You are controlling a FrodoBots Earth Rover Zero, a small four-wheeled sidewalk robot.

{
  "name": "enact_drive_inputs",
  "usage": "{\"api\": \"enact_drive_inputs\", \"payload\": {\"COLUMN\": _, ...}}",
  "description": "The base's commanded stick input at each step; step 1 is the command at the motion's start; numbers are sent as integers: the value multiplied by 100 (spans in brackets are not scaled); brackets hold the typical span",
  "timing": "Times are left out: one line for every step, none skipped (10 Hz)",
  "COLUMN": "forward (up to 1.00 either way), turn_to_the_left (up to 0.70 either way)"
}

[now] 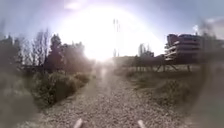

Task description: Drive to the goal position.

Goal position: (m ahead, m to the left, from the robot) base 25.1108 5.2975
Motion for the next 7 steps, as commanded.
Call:
{"api": "enact_drive_inputs", "payload": {"forward": 50, "turn_to_the_left": 0}}
{"api": "enact_drive_inputs", "payload": {"forward": 50, "turn_to_the_left": 0}}
{"api": "enact_drive_inputs", "payload": {"forward": 50, "turn_to_the_left": 0}}
{"api": "enact_drive_inputs", "payload": {"forward": 50, "turn_to_the_left": 0}}
{"api": "enact_drive_inputs", "payload": {"forward": 50, "turn_to_the_left": 0}}
{"api": "enact_drive_inputs", "payload": {"forward": 50, "turn_to_the_left": 0}}
{"api": "enact_drive_inputs", "payload": {"forward": 50, "turn_to_the_left": 0}}
